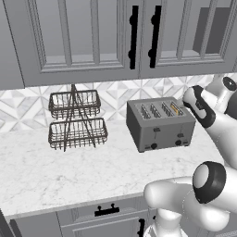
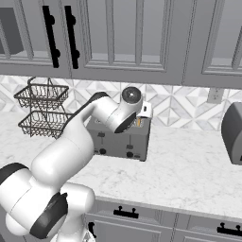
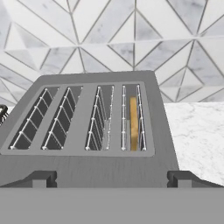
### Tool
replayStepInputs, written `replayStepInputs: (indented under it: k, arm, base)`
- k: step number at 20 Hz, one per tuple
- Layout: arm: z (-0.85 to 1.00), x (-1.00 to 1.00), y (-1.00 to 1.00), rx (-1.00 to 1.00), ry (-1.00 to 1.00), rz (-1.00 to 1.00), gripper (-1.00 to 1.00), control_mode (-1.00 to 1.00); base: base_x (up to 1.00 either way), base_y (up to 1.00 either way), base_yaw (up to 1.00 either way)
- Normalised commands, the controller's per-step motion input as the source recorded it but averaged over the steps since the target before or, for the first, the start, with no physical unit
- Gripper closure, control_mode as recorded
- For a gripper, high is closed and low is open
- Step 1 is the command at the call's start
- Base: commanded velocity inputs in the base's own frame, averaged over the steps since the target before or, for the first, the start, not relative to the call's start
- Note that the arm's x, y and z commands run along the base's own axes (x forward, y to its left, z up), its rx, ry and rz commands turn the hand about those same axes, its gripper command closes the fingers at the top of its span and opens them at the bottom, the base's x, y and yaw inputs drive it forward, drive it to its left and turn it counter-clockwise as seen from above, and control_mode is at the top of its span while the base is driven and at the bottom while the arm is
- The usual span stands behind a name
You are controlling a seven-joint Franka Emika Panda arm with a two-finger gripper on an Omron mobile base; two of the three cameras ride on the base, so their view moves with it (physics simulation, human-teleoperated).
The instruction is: Start the toaster. Once the lever pops up, take the bread to the plate on the dining counter.
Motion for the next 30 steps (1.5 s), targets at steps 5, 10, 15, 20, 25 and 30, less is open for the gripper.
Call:
replayStepInputs:
  k: [5,10,15,20,25,30]
  arm:
    - [0.0,0.0,0.0,0.0,0.0,0.0,-1.0,-1.0]
    - [0.0,0.0,0.0,0.0,0.0,0.0,-1.0,-1.0]
    - [0.0,0.0,0.0,0.0,0.0,0.0,-1.0,-1.0]
    - [0.0,0.0,0.0,0.0,0.0,0.0,-1.0,-1.0]
    - [0.0,0.0,0.0,0.0,0.0,0.0,-1.0,-1.0]
    - [0.0,0.0,0.0,0.0,0.0,0.0,-1.0,-1.0]
  base:
    - [0.0,0.0,0.0]
    - [0.0,0.0,0.0]
    - [0.0,0.0,0.0]
    - [0.0,0.0,0.0]
    - [0.0,0.0,0.0]
    - [0.0,0.0,0.0]
